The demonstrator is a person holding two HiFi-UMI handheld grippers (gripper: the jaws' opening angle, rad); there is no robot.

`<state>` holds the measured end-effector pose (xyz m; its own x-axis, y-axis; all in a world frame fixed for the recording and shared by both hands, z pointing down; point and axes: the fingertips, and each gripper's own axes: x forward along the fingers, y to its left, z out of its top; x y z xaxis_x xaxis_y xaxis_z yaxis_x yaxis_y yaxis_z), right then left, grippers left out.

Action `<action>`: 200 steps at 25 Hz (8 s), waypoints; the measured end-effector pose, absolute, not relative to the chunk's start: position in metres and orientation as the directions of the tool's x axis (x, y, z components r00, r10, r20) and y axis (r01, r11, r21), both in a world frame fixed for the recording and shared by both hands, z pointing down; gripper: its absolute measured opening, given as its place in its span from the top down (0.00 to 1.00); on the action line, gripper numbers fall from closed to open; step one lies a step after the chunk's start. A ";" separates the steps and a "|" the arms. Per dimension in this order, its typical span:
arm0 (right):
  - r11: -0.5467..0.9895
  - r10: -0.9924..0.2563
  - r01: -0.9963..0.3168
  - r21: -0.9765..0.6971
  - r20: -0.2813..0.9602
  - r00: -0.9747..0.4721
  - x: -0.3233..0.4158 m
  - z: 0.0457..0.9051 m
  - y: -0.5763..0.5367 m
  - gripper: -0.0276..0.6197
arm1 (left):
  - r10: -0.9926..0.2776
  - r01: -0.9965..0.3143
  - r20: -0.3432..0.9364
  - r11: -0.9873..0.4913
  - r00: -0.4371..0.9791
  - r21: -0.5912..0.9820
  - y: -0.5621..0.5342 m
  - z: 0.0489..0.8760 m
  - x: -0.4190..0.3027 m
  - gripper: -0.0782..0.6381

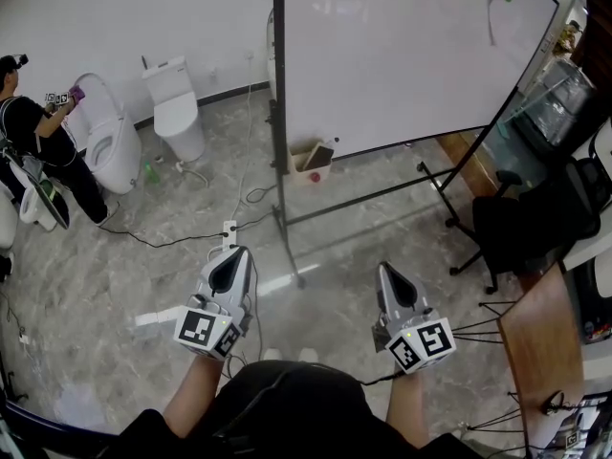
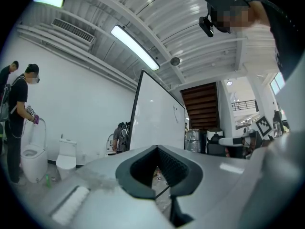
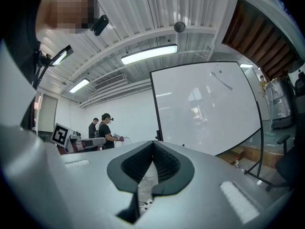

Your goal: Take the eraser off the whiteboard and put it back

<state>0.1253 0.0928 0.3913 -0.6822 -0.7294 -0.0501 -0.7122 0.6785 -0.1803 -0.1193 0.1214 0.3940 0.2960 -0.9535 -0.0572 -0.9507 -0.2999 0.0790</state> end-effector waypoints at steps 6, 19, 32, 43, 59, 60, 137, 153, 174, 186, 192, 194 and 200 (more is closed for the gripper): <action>0.695 -0.713 -0.693 -0.192 -0.060 -0.699 0.134 0.393 0.087 0.94 | -0.966 -0.962 -0.016 -0.260 0.260 0.086 0.119 0.398 -0.107 0.89; 0.731 -0.671 -0.652 -0.201 -0.040 -0.740 0.131 0.405 0.075 0.94 | -0.974 -0.969 -0.031 -0.225 0.223 0.105 0.122 0.403 -0.104 0.89; 0.724 -0.679 -0.664 -0.187 -0.026 -0.734 0.093 0.406 0.034 0.94 | -0.959 -0.955 -0.014 -0.282 0.282 0.087 0.070 0.414 -0.128 0.89; 0.679 -0.729 -0.716 -0.161 -0.034 -0.684 0.057 0.387 -0.029 0.94 | -0.908 -0.906 -0.039 -0.420 0.418 0.051 -0.021 0.399 -0.141 0.88; 0.595 -0.798 -0.787 -0.161 -0.004 -0.603 0.009 0.391 -0.091 0.94 | -0.817 -0.817 0.011 -0.577 0.577 0.025 -0.105 0.415 -0.161 0.88; 0.593 -0.799 -0.789 -0.161 -0.002 -0.601 0.006 0.392 -0.093 0.94 | -0.814 -0.814 0.015 -0.581 0.581 0.026 -0.109 0.416 -0.163 0.88; 0.568 -0.813 -0.793 -0.221 0.002 -0.583 0.102 0.407 -0.168 0.94 | -0.643 -0.661 0.627 -0.704 0.440 -0.259 -0.280 0.561 -0.033 0.46; 0.573 -0.809 -0.787 -0.229 -0.007 -0.588 0.106 0.407 -0.171 0.94 | -0.685 -0.679 0.601 -0.670 0.412 -0.299 -0.281 0.553 -0.038 0.54; 0.630 -0.769 -0.747 -0.210 -0.035 -0.639 0.089 0.395 -0.161 0.94 | -0.800 -0.766 0.403 -0.572 0.444 -0.293 -0.262 0.496 -0.057 0.58; 0.680 -0.727 -0.708 -0.190 -0.051 -0.685 0.067 0.387 -0.158 0.94 | -0.856 -0.821 0.262 -0.508 0.445 -0.263 -0.228 0.431 -0.075 0.59; 0.709 -0.700 -0.682 -0.179 -0.061 -0.711 0.053 0.383 -0.159 0.94 | -0.886 -0.865 0.169 -0.460 0.432 -0.198 -0.208 0.398 -0.098 0.59; 0.715 -0.695 -0.677 -0.175 -0.064 -0.716 0.049 0.381 -0.158 0.94 | -0.892 -0.872 0.141 -0.449 0.429 -0.193 -0.201 0.387 -0.104 0.59; 0.720 -0.691 -0.676 -0.156 -0.077 -0.719 0.042 0.373 -0.157 0.94 | -0.917 -0.909 0.058 -0.398 0.393 -0.127 -0.180 0.369 -0.121 0.59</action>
